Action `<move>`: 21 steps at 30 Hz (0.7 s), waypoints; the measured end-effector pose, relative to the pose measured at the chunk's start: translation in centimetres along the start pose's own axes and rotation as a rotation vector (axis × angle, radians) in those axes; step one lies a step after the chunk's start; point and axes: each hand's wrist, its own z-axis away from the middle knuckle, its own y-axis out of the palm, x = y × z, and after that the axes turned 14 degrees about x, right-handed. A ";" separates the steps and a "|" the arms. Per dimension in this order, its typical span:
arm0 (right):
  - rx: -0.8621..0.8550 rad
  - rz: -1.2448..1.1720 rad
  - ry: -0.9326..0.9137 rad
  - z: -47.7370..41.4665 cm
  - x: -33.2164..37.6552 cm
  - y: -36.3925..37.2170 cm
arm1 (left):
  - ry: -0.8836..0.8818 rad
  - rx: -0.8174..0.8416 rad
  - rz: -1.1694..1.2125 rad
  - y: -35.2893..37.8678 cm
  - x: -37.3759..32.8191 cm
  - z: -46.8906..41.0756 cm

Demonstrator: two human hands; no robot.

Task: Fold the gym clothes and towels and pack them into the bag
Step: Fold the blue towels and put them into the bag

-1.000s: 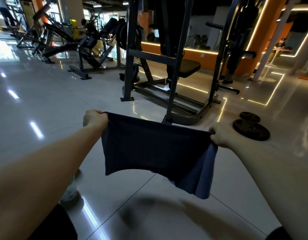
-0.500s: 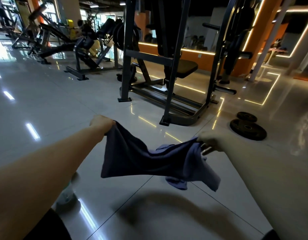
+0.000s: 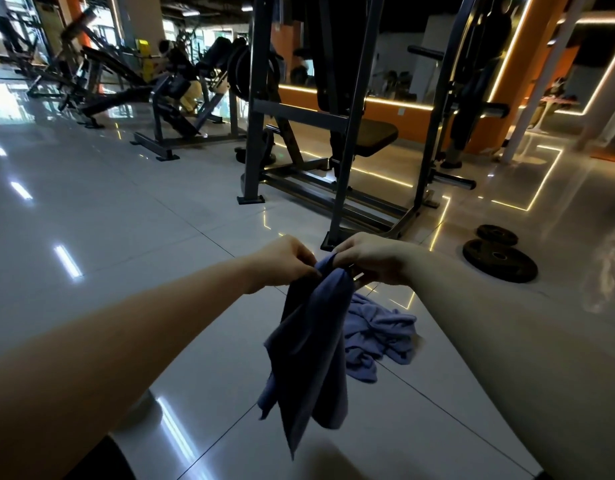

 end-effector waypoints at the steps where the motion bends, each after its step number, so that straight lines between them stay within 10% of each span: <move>1: -0.024 0.041 0.013 0.0 -0.1 0.1 | -0.025 -0.024 -0.002 -0.2 0.2 0.0; 11: -0.114 0.282 0.124 0.2 -1.9 0.3 | -0.126 -0.191 0.116 -1.9 1.3 -0.7; 21: -0.036 -0.122 0.044 1.7 -3.7 -1.4 | -0.200 -0.430 0.365 -5.0 4.7 -0.8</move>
